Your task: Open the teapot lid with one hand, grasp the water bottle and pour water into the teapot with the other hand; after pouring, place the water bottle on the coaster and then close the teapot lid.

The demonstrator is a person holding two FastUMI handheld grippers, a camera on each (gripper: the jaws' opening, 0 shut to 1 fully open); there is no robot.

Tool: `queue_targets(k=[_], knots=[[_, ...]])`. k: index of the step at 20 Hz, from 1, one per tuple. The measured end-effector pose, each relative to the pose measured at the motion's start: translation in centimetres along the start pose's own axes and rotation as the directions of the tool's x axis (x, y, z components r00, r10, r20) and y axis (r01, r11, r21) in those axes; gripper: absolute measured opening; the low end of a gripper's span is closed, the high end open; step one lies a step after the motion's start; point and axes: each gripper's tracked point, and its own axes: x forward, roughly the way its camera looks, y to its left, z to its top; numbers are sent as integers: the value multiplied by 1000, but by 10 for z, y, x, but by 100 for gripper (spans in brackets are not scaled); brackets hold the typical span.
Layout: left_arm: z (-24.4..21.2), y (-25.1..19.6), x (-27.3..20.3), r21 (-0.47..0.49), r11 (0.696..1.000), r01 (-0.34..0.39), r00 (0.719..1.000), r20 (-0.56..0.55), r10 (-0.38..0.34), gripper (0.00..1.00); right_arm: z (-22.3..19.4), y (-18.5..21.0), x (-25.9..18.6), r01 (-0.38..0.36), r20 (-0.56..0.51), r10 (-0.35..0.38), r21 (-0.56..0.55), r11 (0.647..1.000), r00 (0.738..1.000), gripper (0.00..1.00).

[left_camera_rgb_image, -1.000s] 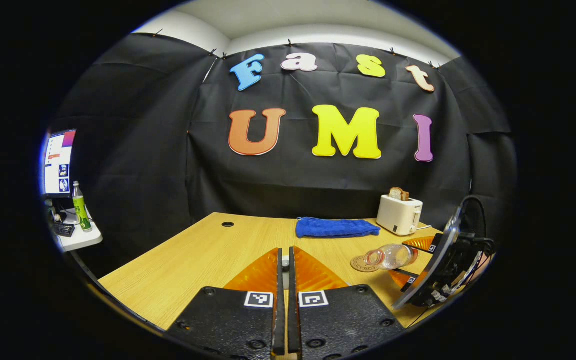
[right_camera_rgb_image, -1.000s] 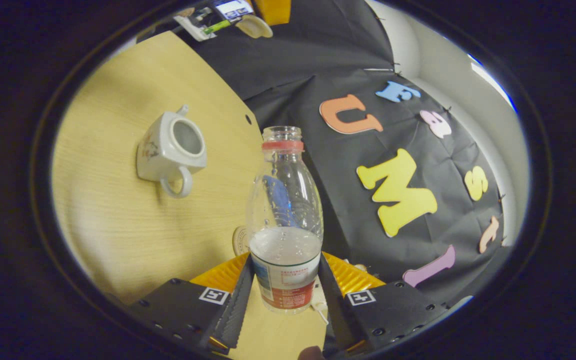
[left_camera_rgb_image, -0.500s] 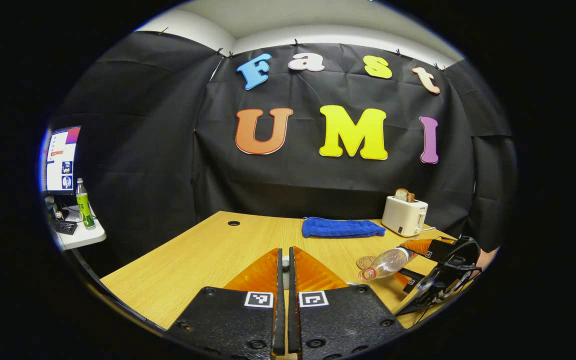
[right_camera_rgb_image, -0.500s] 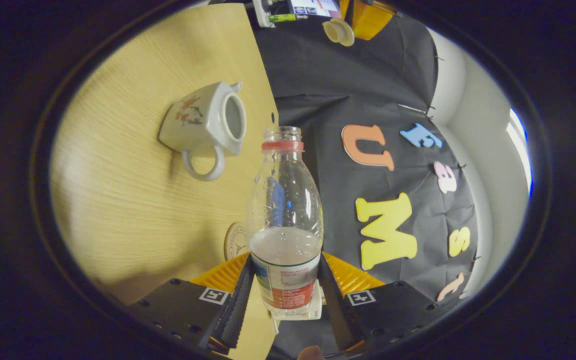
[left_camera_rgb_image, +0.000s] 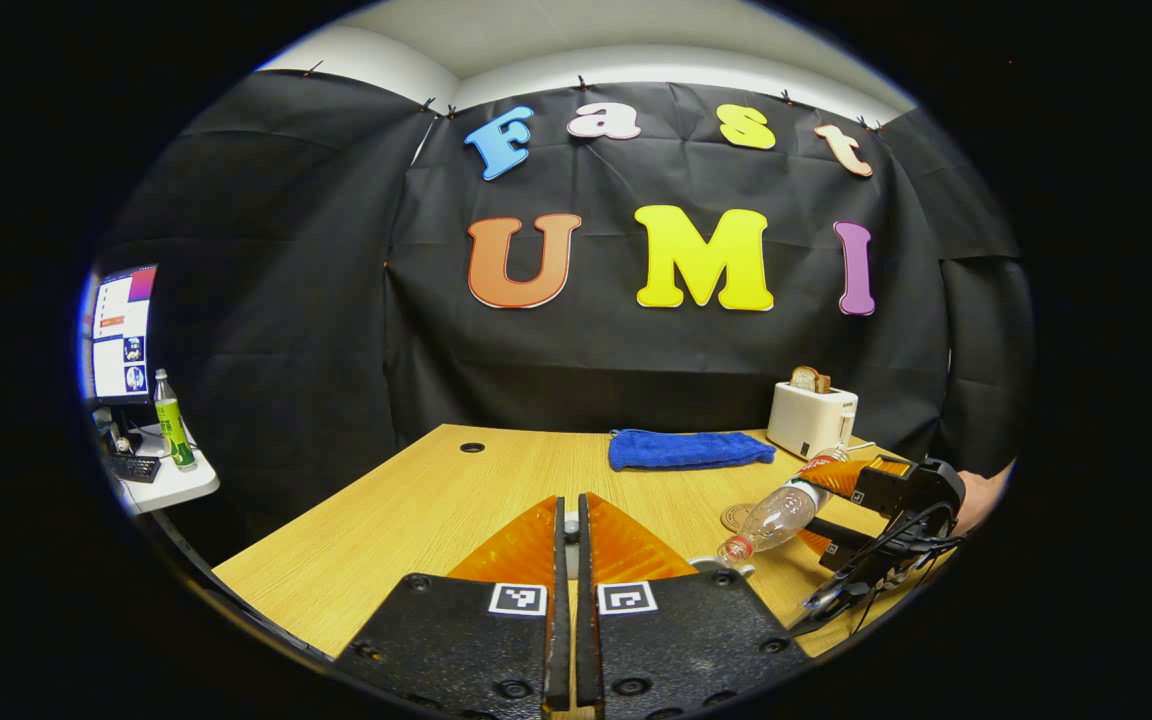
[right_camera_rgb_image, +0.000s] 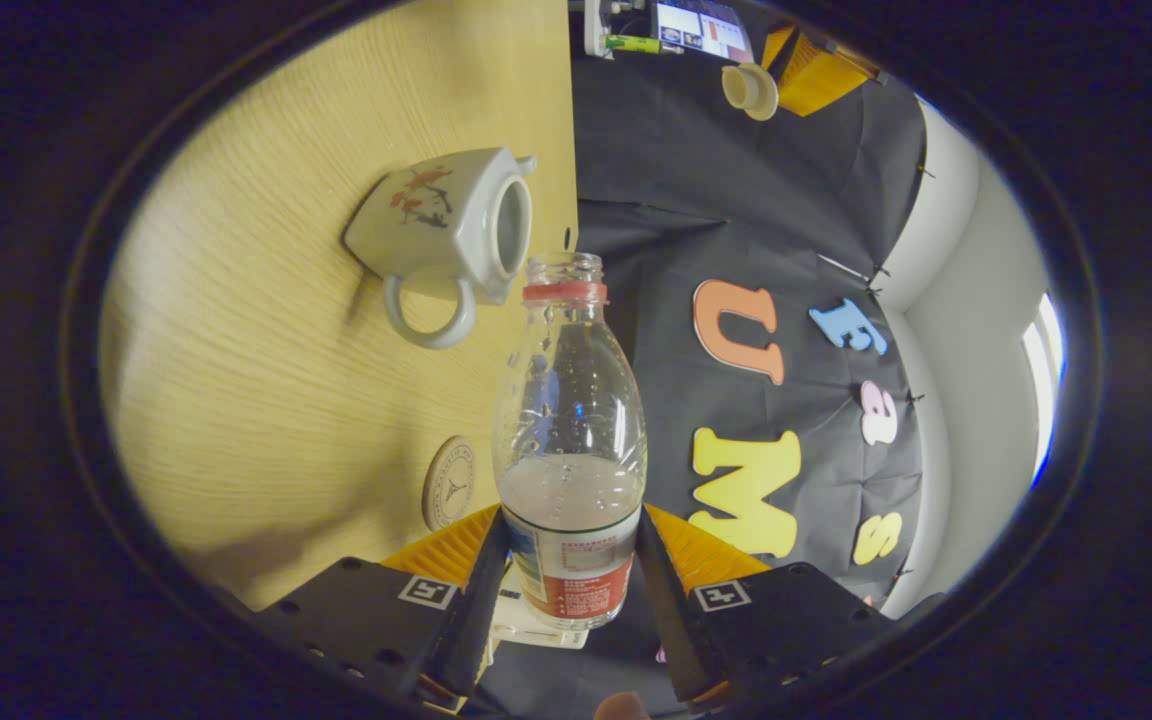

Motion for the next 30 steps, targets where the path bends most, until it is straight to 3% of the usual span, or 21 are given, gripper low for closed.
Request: queue_targets(k=[13, 30], knots=[[-3, 6, -2, -1, 1000, -4, 1000, -11, 4, 5, 2, -15, 3, 52, 35, -47, -159, 986, 998, 70], [-2, 7, -3, -4, 1000, 2, 1000, -11, -2, 5, 16, -40, 4, 183, 130, -145, -369, 911, 981, 70]])
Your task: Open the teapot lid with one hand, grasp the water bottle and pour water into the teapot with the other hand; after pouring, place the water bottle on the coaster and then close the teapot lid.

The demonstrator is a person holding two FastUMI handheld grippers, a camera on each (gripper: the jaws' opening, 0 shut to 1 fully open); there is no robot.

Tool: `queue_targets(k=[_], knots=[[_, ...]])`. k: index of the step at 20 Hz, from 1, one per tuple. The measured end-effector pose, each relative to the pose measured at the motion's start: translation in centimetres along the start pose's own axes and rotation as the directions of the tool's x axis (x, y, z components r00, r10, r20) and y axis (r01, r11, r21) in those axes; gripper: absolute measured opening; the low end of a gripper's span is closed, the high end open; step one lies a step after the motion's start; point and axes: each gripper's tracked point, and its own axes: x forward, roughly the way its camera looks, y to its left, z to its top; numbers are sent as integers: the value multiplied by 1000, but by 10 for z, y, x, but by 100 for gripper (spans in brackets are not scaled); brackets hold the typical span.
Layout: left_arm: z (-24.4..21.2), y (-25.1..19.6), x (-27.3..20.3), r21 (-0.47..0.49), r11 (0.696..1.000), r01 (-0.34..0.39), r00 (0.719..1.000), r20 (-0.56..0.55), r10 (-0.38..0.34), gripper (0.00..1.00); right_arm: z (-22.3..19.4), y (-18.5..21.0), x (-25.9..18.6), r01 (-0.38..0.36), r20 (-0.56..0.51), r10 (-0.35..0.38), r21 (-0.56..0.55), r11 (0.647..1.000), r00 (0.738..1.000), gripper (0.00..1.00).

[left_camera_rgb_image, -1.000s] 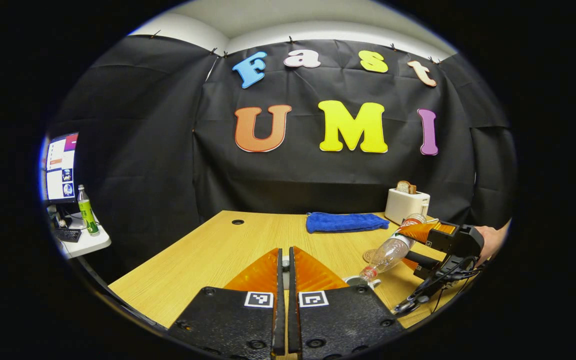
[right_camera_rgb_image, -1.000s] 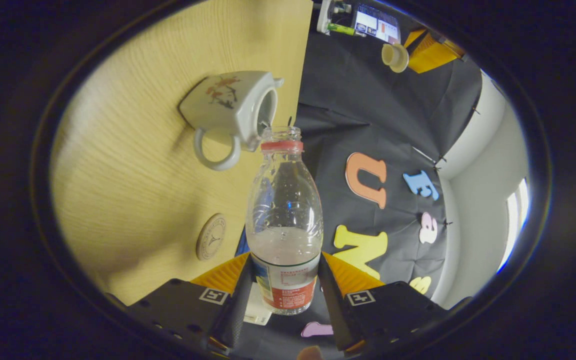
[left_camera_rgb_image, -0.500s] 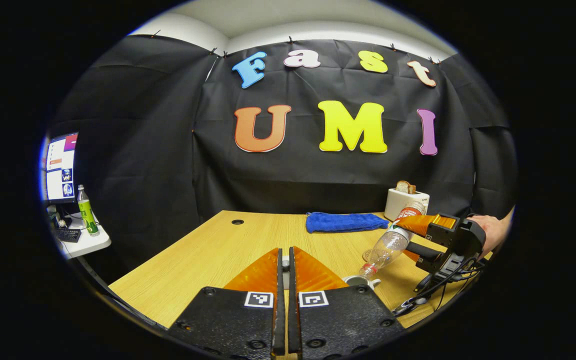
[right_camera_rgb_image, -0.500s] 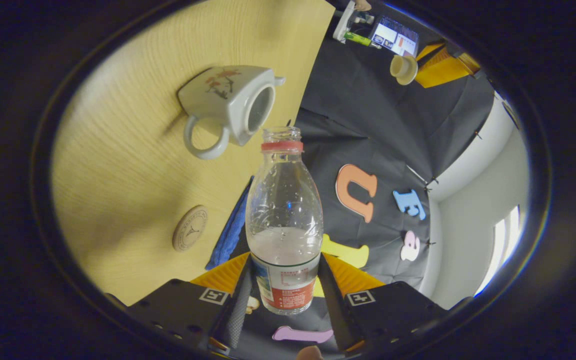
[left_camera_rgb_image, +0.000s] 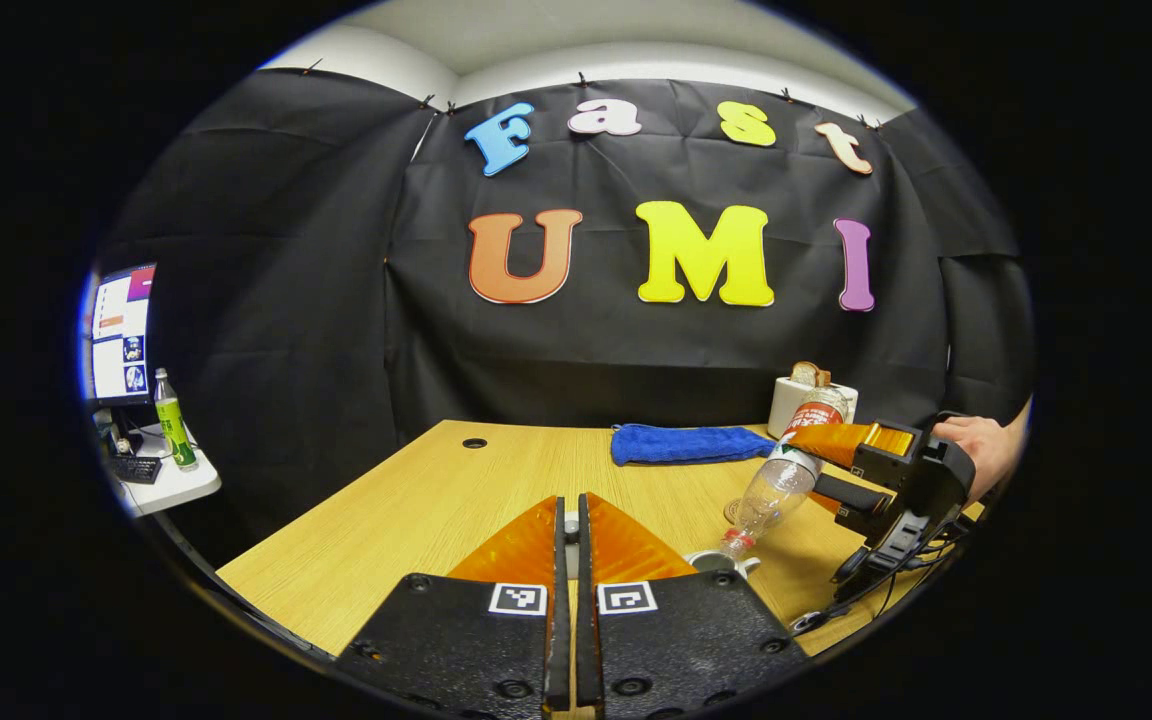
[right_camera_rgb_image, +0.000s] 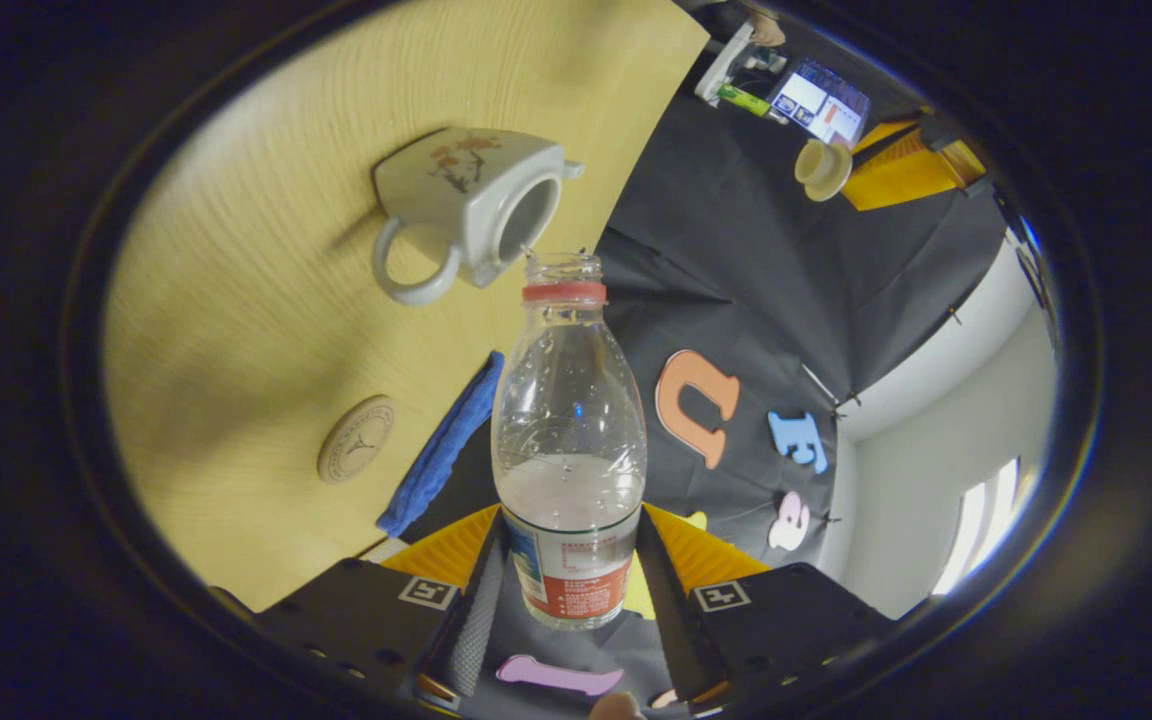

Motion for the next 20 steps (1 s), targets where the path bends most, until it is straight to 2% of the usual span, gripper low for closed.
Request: queue_targets(k=[8, 11, 13, 15, 17, 19, 20], knots=[[1, 2, -1, -4, 1000, -2, 1000, 2, 2, 5, -1, -4, 3, 14, 7, -14, -18, 1000, 1000, 69], [2, 1, -2, -7, 1000, -5, 1000, 3, 5, 5, -1, 1, 2, 6, -5, -6, 23, 1000, 1000, 70], [4, -2, -3, -4, 1000, -3, 1000, 8, 3, 5, 0, 13, -1, -26, -13, 28, 112, 993, 1000, 72], [5, -3, -3, -2, 1000, -1, 1000, 11, 1, 5, 0, 29, -3, -88, -20, 97, 266, 960, 995, 72], [6, -4, -2, -9, 1000, -1, 1000, 16, 1, 5, 2, 32, -7, -128, -21, 150, 412, 902, 989, 70], [6, -8, -1, -25, 1000, 3, 1000, 17, -2, 5, 2, 35, -15, -146, -22, 188, 547, 824, 982, 72], [6, -11, 0, -27, 1000, 9, 1000, 19, -9, 5, 4, 41, -19, -163, -15, 219, 621, 767, 976, 72]])
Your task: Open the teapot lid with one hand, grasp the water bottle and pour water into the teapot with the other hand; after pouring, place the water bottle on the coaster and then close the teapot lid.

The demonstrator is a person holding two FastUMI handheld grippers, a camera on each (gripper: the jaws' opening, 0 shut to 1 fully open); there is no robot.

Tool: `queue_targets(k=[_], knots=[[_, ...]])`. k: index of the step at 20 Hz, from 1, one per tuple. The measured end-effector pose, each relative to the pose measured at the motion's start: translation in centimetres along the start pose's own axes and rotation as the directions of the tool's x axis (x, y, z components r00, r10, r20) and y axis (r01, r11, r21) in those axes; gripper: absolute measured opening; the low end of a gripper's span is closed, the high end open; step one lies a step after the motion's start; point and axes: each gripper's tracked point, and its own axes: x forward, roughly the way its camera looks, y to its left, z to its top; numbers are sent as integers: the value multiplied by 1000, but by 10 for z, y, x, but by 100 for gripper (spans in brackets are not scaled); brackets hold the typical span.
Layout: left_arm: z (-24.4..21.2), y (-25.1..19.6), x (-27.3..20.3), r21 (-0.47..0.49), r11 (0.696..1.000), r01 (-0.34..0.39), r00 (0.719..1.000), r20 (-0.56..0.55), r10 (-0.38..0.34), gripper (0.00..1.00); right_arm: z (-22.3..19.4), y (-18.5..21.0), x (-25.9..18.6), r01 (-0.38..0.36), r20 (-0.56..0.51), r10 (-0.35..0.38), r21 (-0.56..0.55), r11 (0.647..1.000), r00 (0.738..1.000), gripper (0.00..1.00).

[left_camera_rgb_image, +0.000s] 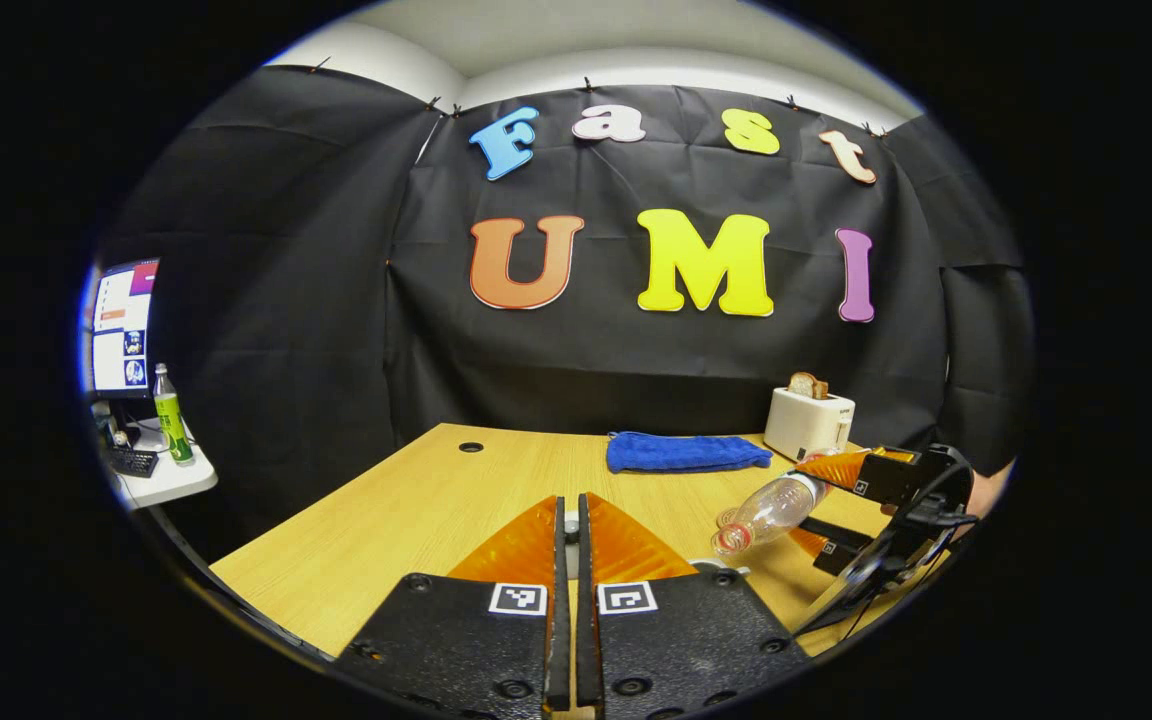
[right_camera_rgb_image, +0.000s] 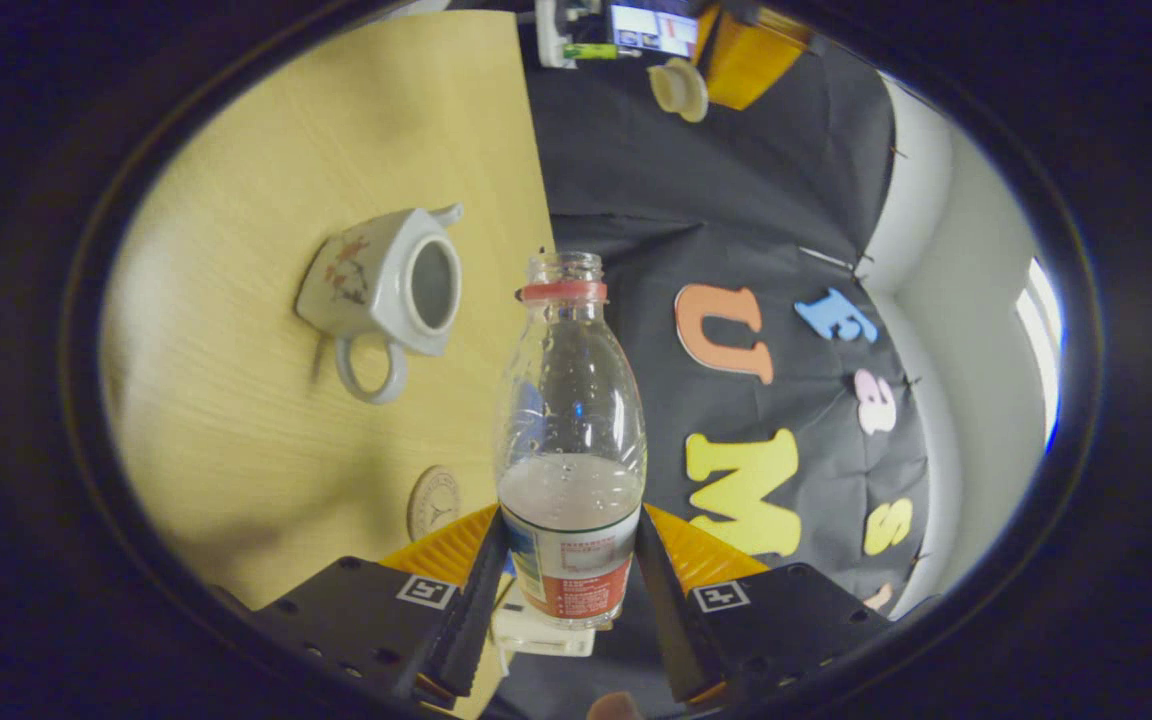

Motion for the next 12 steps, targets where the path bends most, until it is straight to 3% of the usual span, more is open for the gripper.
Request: queue_targets(k=[2, 3, 7, 12], knots=[[0, -7, 1, 6, 1000, 10, 1000, 0, -10, 5, -2, 5, -6, -57, -11, 61, 209, 976, 998, 73], [0, -10, 1, 11, 1000, 15, 1000, 1, -15, 5, -2, 5, -10, -78, -11, 86, 323, 943, 996, 73], [0, -30, 3, 23, 999, 43, 999, 2, -43, 5, 2, -5, -16, -125, 23, 151, 694, 709, 988, 72], [2, -48, 4, 35, 997, 72, 997, 11, -72, 5, -7, -34, -18, -118, 60, 146, 897, 426, 987, 72]])
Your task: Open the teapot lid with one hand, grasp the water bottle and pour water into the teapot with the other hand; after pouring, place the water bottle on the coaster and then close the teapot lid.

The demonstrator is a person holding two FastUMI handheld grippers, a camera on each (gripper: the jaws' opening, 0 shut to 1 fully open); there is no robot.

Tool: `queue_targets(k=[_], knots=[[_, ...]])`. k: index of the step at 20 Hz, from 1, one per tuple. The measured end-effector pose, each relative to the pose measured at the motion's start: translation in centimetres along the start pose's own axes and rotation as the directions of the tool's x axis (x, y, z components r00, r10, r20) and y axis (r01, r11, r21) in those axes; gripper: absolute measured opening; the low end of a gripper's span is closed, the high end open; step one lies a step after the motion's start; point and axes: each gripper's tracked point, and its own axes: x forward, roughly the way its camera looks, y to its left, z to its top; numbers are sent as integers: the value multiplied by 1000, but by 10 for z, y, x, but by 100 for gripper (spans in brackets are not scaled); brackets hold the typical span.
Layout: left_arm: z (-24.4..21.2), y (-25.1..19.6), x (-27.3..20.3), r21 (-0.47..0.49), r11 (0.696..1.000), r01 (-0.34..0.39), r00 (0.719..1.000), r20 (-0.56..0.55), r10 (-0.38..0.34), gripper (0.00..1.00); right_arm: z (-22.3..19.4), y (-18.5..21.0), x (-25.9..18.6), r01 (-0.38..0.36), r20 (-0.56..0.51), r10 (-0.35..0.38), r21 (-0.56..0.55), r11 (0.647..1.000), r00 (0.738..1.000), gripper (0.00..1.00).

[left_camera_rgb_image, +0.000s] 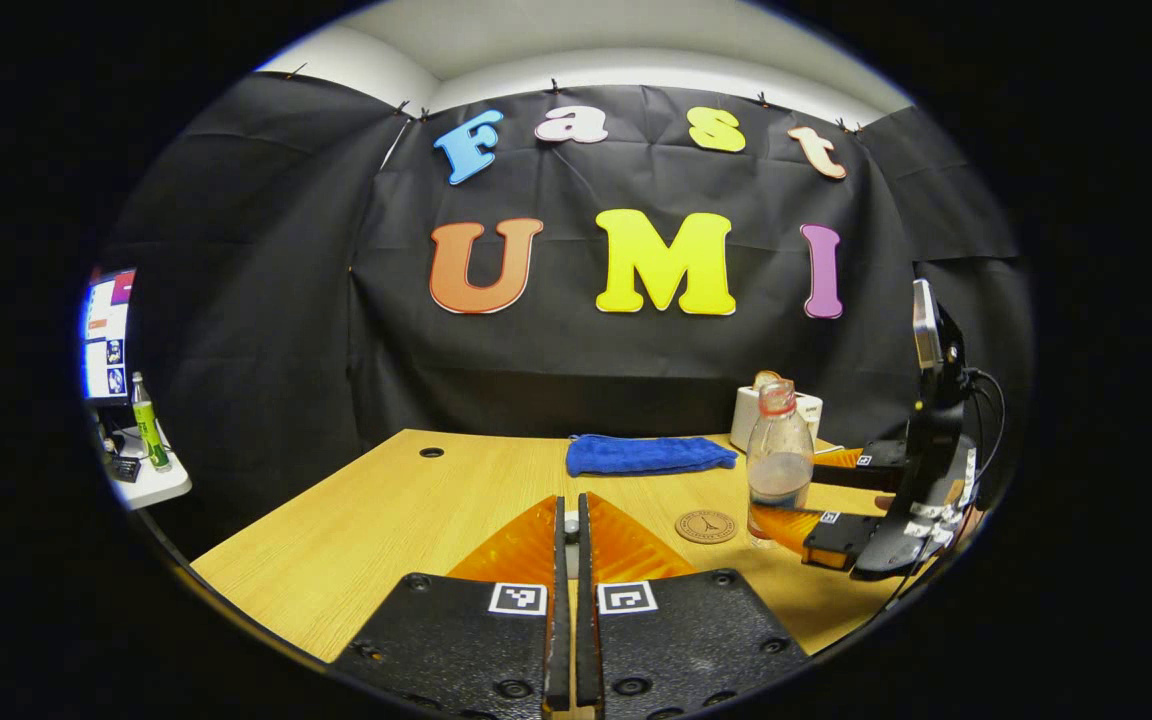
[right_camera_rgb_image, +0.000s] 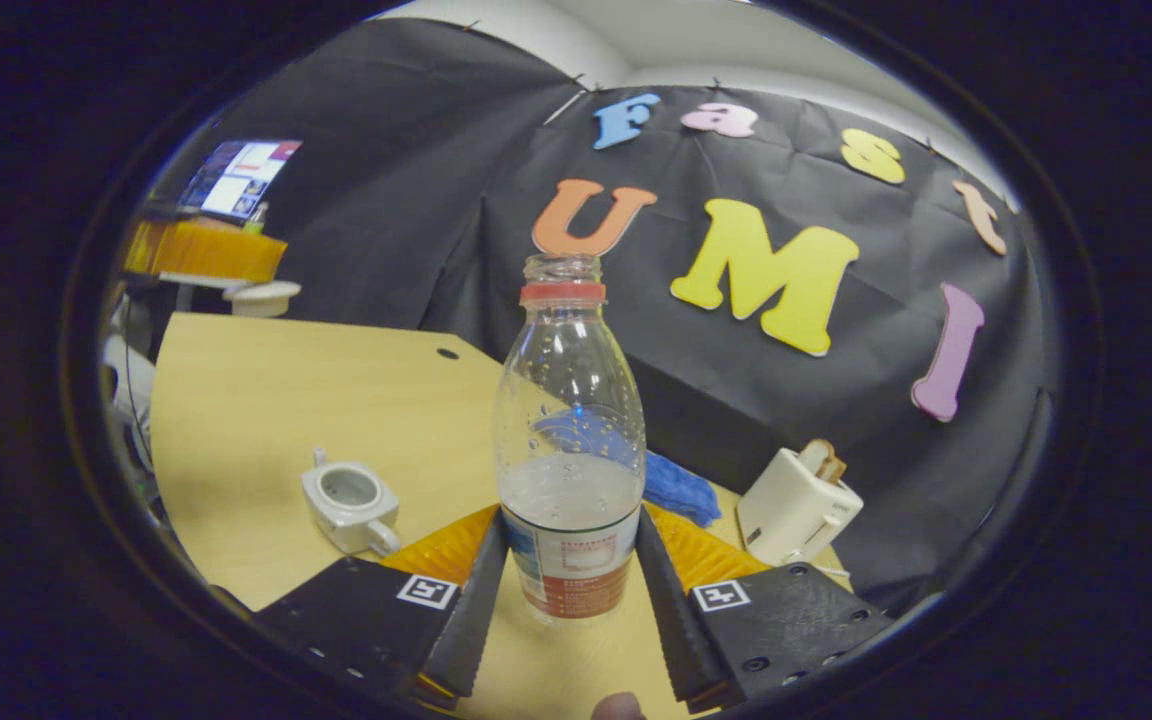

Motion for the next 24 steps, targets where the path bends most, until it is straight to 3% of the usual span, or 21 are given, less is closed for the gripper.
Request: queue_targets(k=[4, 6, 16, 24], knots=[[2, 0, 0, -1, 1000, 2, 1000, 7, -1, 4, 17, -22, 17, -24, 47, 14, 227, 974, 999, 72], [3, 2, -1, -3, 1000, -4, 1000, 9, 4, 5, 23, -30, 30, -26, 58, 10, 284, 958, 998, 70], [-4, 18, 1, -5, 999, -34, 999, -2, 34, 5, -4, -36, 110, -4, 16, -1, 303, 953, 1000, 72], [-9, 25, 4, -9, 999, -45, 999, -16, 45, 5, -30, -31, 128, 8, -30, 2, 338, 941, 1000, 72]])
